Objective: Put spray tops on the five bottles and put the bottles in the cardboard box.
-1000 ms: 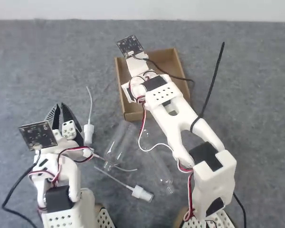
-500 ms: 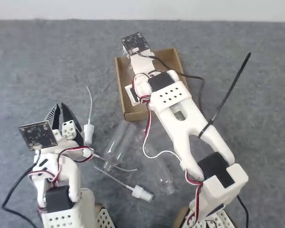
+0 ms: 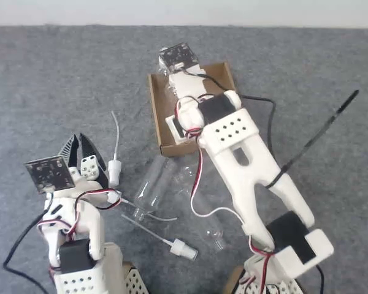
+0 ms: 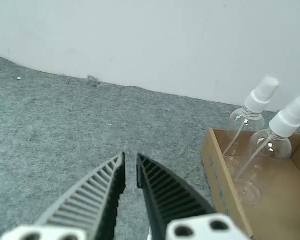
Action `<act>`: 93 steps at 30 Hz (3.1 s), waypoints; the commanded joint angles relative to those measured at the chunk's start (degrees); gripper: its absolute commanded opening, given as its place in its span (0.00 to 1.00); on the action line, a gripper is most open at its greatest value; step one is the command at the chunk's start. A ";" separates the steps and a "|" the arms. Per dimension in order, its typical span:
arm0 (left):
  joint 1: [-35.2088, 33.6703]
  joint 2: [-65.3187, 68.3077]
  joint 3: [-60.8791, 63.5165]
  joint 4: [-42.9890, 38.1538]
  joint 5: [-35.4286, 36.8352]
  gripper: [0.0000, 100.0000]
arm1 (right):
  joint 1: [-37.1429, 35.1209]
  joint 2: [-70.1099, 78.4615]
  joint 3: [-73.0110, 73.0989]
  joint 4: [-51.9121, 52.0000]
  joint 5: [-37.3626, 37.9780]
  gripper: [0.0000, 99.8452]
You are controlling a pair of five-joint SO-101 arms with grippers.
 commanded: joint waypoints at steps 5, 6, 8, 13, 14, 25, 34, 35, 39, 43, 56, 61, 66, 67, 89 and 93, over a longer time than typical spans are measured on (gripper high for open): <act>-0.18 -0.44 -0.66 -1.93 0.26 0.04 | -5.23 -9.80 -3.87 7.25 -0.18 0.09; -0.18 -0.44 -0.66 -1.93 0.26 0.04 | -5.85 -10.86 -3.78 8.75 -0.18 0.09; -0.18 -0.44 -0.66 -1.93 0.26 0.04 | -6.90 -12.88 -3.78 12.00 -0.18 0.09; -0.18 -0.44 -0.66 -1.93 0.26 0.04 | -8.31 -17.01 -3.69 20.26 -0.18 0.09; -0.26 -0.44 -0.66 -1.93 0.26 0.04 | -8.57 -17.54 -3.69 21.76 -0.35 0.09; -0.26 -0.44 -0.66 -1.93 0.26 0.04 | -9.10 -22.55 3.87 27.12 -0.53 0.10; -0.26 -0.44 -0.57 -1.93 0.26 0.04 | -12.53 -27.65 18.90 21.32 -0.44 0.10; -0.26 -0.44 -0.57 -1.93 0.26 0.04 | -12.53 -27.74 20.57 19.38 -0.44 0.10; -0.26 -0.44 -0.57 -1.93 0.26 0.04 | -12.53 -27.56 27.25 11.30 -0.44 0.10; -0.26 -0.44 -0.57 -1.93 0.26 0.04 | -13.49 -27.56 32.53 4.79 -0.44 0.10; -2.29 -0.44 -0.66 -2.02 0.26 0.04 | -14.90 -27.38 45.54 -9.10 -0.18 0.23; -2.29 -0.44 -0.66 -2.02 0.26 0.04 | -14.90 -27.03 50.55 -15.34 -0.18 0.23; -2.29 -0.44 -0.66 -2.02 0.26 0.04 | -14.90 -20.53 51.25 -17.27 -0.18 0.23; -2.29 -0.44 -0.66 -2.02 0.26 0.04 | -14.90 -18.95 51.25 -17.45 -0.18 0.23; -2.29 -0.44 -0.66 -2.02 0.26 0.04 | -14.46 -18.51 51.25 -16.48 -0.53 0.01; -2.29 -0.44 -0.66 -2.02 0.26 0.04 | -12.62 -25.71 51.25 -13.58 -0.62 0.01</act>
